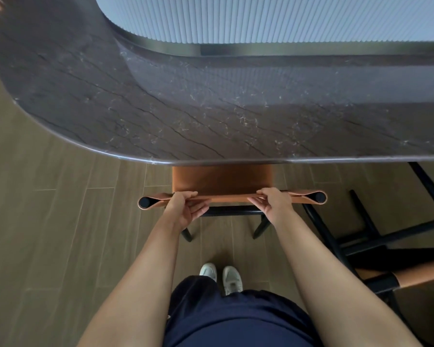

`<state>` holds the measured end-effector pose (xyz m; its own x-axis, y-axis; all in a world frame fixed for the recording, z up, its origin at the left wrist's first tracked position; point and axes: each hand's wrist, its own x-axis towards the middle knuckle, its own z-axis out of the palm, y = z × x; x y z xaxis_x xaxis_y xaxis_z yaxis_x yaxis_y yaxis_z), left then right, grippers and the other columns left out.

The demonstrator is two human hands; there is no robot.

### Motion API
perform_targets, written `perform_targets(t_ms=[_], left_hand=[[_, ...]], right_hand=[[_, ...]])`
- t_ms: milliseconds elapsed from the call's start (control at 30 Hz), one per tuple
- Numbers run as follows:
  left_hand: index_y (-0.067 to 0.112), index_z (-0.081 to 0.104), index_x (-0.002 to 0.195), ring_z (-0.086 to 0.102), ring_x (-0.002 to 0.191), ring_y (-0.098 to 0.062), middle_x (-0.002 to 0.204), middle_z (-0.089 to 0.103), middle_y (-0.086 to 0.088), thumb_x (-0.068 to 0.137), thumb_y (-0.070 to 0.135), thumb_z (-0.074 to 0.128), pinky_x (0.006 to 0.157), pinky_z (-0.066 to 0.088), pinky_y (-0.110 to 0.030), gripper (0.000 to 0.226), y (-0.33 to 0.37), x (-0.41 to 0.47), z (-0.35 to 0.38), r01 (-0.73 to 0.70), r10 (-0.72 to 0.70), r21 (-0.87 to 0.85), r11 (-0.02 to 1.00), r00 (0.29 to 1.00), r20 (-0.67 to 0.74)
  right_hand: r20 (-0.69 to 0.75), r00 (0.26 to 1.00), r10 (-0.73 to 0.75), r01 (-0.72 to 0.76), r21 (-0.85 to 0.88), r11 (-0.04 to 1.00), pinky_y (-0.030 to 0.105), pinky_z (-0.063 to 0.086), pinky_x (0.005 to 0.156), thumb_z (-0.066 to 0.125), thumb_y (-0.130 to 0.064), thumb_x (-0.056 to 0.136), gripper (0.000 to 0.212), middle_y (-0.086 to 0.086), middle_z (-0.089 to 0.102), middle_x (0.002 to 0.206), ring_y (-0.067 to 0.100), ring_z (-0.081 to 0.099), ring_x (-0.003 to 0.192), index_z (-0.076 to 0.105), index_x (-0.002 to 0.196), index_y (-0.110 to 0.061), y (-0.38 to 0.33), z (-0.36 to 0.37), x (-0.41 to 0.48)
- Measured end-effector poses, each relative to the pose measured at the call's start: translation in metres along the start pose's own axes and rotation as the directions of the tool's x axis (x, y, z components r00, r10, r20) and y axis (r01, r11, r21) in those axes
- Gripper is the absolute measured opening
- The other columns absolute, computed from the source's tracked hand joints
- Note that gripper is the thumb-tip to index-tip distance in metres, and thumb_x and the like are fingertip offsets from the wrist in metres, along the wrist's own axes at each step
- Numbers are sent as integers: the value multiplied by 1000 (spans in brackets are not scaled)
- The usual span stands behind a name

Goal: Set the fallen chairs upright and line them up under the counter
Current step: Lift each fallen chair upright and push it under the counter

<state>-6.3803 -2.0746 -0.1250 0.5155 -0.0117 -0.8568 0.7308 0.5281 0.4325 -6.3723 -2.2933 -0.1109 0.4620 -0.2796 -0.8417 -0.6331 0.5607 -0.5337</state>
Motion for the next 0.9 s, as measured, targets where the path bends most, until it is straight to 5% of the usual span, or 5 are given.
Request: perform_targets(t_ms=[167,367,733,900], left_hand=[[4,54,100,66,104,-36,96,69,-21,93,1,44,70,53,-41,12,-2,0,1,2,-2,2,1000,1000,-15],[0,53,117,70,87,-32,110,68,-24,95,5,46,67,55,-41,23,-4,-5,-1,-13,14,46,999,999,-30],[4,49,130,65,96,-32,115,63,-18,97,19,55,66,55,-39,37,-26,-25,11,-94,94,33,995,995,-12],[8,42,140,63,111,-26,110,70,-9,96,33,56,94,46,-43,53,-34,-44,13,-85,50,222,971,986,156]], right_hand=[[10,1000,11,-11,-7,1000,39,59,54,56,15,88,30,23,60,99,29,66,75,52,115,1,1,0,0],[41,999,19,-17,-58,998,34,58,50,60,11,88,29,21,65,98,27,68,76,56,116,3,2,-4,-1],[210,977,30,23,-241,970,36,59,68,55,-17,100,12,21,70,100,32,71,88,56,103,-6,-5,-37,-21],[292,956,-12,95,-272,958,35,58,72,51,-18,101,20,18,70,104,30,71,94,55,114,-2,-2,-56,-34]])
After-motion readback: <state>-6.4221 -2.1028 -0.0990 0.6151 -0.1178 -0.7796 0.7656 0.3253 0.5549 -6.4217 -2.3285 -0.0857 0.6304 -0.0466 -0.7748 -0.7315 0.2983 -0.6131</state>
